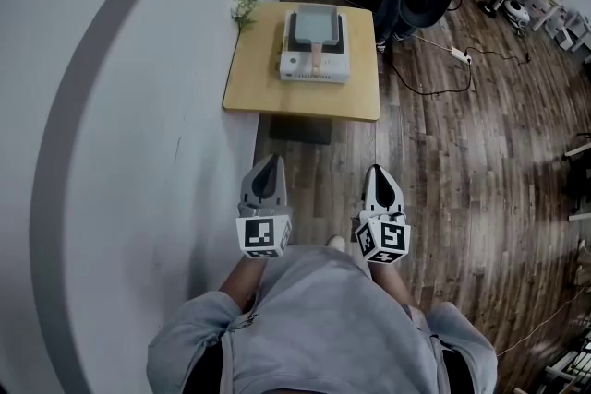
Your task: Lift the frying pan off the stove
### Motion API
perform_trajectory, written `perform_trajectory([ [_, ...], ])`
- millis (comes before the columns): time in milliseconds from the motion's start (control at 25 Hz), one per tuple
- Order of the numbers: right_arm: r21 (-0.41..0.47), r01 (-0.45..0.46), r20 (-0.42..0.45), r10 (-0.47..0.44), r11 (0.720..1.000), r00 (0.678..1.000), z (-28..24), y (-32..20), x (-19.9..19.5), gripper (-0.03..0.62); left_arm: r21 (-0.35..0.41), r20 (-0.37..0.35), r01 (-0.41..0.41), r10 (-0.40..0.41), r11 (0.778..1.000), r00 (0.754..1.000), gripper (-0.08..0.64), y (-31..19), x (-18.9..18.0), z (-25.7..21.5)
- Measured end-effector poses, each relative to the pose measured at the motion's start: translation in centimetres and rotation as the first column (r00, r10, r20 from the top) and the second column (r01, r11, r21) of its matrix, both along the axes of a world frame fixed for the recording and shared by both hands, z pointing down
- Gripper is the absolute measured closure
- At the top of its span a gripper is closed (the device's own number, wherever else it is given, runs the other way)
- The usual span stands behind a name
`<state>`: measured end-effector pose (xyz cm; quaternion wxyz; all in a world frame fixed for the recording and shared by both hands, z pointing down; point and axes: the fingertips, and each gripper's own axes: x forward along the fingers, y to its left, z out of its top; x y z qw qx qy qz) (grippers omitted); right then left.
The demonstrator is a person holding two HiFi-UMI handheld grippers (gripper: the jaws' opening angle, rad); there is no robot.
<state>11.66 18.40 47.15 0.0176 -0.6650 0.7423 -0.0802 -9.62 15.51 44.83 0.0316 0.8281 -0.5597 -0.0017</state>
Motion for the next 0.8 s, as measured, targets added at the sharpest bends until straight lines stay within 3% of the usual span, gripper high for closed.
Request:
perform_trajectory([
  [800,-0.043,0.057,-0.012,-0.058,0.997,0.998,1.7,1.9,8.7,0.594,-0.055,0.023,0.03,-0.028,0.998,0.999,0.557,3.0,9.5,1.5],
])
